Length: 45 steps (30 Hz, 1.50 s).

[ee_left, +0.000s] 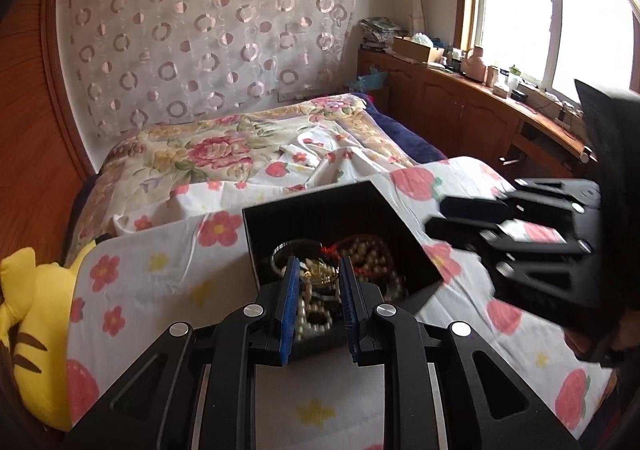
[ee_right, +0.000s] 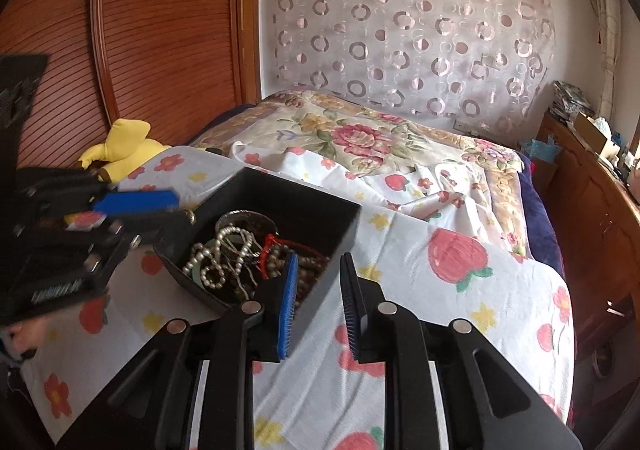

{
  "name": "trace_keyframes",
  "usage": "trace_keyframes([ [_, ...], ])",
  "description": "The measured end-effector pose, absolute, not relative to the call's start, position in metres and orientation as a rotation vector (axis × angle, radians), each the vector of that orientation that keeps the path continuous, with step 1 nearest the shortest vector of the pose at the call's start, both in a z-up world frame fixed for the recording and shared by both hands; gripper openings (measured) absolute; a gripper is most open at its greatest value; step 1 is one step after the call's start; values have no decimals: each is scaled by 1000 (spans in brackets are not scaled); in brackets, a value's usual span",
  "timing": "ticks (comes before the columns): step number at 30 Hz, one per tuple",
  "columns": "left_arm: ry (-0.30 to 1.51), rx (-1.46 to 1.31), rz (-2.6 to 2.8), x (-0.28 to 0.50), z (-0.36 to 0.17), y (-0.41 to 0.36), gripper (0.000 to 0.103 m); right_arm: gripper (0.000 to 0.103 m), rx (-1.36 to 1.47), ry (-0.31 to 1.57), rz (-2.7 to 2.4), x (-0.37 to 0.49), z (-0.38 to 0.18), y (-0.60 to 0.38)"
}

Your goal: Organize jewelry

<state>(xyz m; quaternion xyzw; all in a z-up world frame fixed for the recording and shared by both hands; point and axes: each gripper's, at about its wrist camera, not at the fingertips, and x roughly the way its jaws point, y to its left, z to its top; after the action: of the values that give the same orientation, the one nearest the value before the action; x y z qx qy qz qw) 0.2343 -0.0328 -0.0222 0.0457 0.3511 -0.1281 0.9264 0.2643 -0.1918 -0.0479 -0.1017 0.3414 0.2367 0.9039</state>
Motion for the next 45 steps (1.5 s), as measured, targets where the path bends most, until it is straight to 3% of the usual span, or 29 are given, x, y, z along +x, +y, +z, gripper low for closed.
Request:
trace_keyframes([
  [12, 742, 76, -254, 275, -28, -47, 21, 24, -183, 714, 487, 252, -58, -219],
  [14, 733, 71, -249, 275, -28, -46, 42, 24, -179, 713, 490, 250, -59, -221],
  [22, 685, 56, -199, 253, -25, -34, 74, 25, -145, 694, 510, 232, -59, -219],
  [27, 629, 59, -157, 220, -25, -23, 90, 35, -122, 672, 514, 216, -58, -218],
  [29, 621, 70, -150, 211, -24, -23, 95, 44, -107, 662, 514, 208, -57, -217],
  [33, 592, 65, -138, 184, -24, -18, 95, 54, -78, 640, 510, 196, -53, -218],
  [35, 591, 38, -150, 173, -25, -13, 95, 65, -63, 630, 503, 189, -52, -219],
  [37, 589, 16, -157, 163, -24, -10, 95, 66, -52, 619, 495, 182, -50, -221],
  [45, 553, 10, -116, 124, -18, -7, 95, 97, -26, 552, 442, 151, -40, -227],
])
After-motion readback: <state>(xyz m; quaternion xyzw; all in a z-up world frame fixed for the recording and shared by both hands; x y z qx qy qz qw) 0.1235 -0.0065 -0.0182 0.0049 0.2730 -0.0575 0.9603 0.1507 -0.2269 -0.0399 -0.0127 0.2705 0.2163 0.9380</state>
